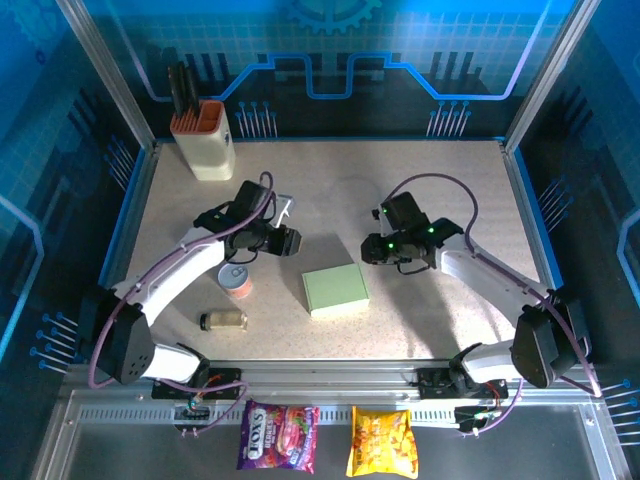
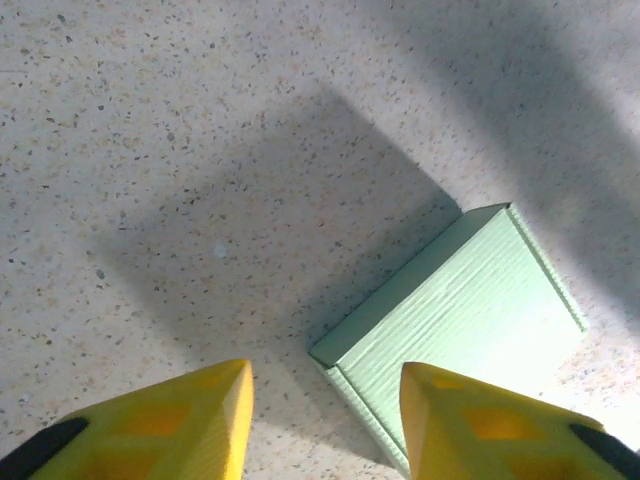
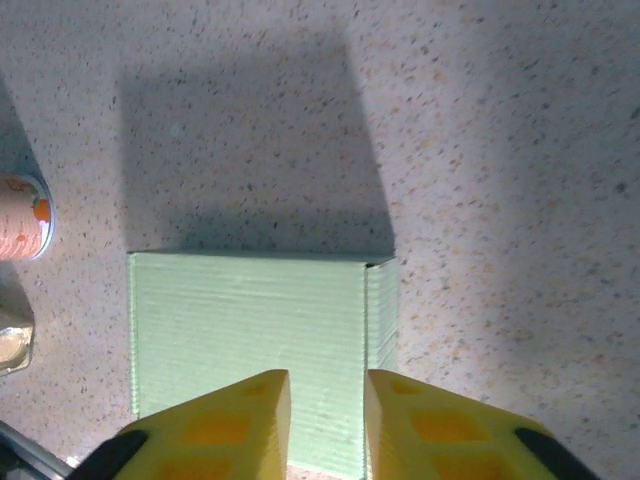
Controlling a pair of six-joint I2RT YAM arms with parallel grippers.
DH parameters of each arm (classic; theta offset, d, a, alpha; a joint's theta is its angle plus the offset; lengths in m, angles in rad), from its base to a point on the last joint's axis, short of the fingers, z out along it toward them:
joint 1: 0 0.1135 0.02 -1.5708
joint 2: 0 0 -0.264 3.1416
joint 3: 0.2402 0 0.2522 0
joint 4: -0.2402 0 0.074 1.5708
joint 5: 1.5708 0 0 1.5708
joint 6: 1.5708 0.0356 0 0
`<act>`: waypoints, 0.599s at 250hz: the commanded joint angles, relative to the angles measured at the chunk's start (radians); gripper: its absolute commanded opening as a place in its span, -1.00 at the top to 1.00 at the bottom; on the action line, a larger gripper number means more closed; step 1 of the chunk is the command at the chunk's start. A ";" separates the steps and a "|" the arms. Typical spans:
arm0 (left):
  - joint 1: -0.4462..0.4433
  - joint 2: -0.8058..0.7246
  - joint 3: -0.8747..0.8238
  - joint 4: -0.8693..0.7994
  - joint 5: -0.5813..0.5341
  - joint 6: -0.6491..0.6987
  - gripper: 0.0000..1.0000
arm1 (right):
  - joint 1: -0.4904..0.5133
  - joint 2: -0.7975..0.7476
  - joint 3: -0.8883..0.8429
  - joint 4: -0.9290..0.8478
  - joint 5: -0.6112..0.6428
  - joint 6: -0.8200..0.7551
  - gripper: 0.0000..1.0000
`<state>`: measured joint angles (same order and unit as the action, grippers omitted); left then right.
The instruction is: Fold the paper box
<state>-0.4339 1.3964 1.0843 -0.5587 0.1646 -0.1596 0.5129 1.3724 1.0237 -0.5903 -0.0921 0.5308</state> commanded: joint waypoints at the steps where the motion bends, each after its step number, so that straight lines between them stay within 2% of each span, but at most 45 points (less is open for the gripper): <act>1: 0.011 -0.010 -0.033 0.012 0.085 -0.139 0.05 | -0.024 0.023 0.024 -0.051 -0.048 -0.041 0.35; 26: 0.011 0.001 -0.070 0.013 0.130 -0.237 -0.05 | -0.028 0.045 0.020 -0.064 -0.072 -0.062 0.23; 60: 0.005 -0.013 -0.183 0.097 0.217 -0.366 -0.22 | -0.031 0.088 0.004 -0.065 -0.108 -0.101 -0.05; 100: -0.008 -0.025 -0.318 0.221 0.279 -0.457 -0.36 | -0.031 0.162 -0.026 -0.039 -0.188 -0.120 -0.13; 150: -0.045 0.055 -0.374 0.331 0.350 -0.512 -0.34 | -0.026 0.222 -0.051 -0.007 -0.246 -0.112 -0.13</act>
<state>-0.4492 1.4090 0.7300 -0.3466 0.4316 -0.6003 0.4896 1.5623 0.9825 -0.6071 -0.2710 0.4351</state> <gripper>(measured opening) 0.675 0.568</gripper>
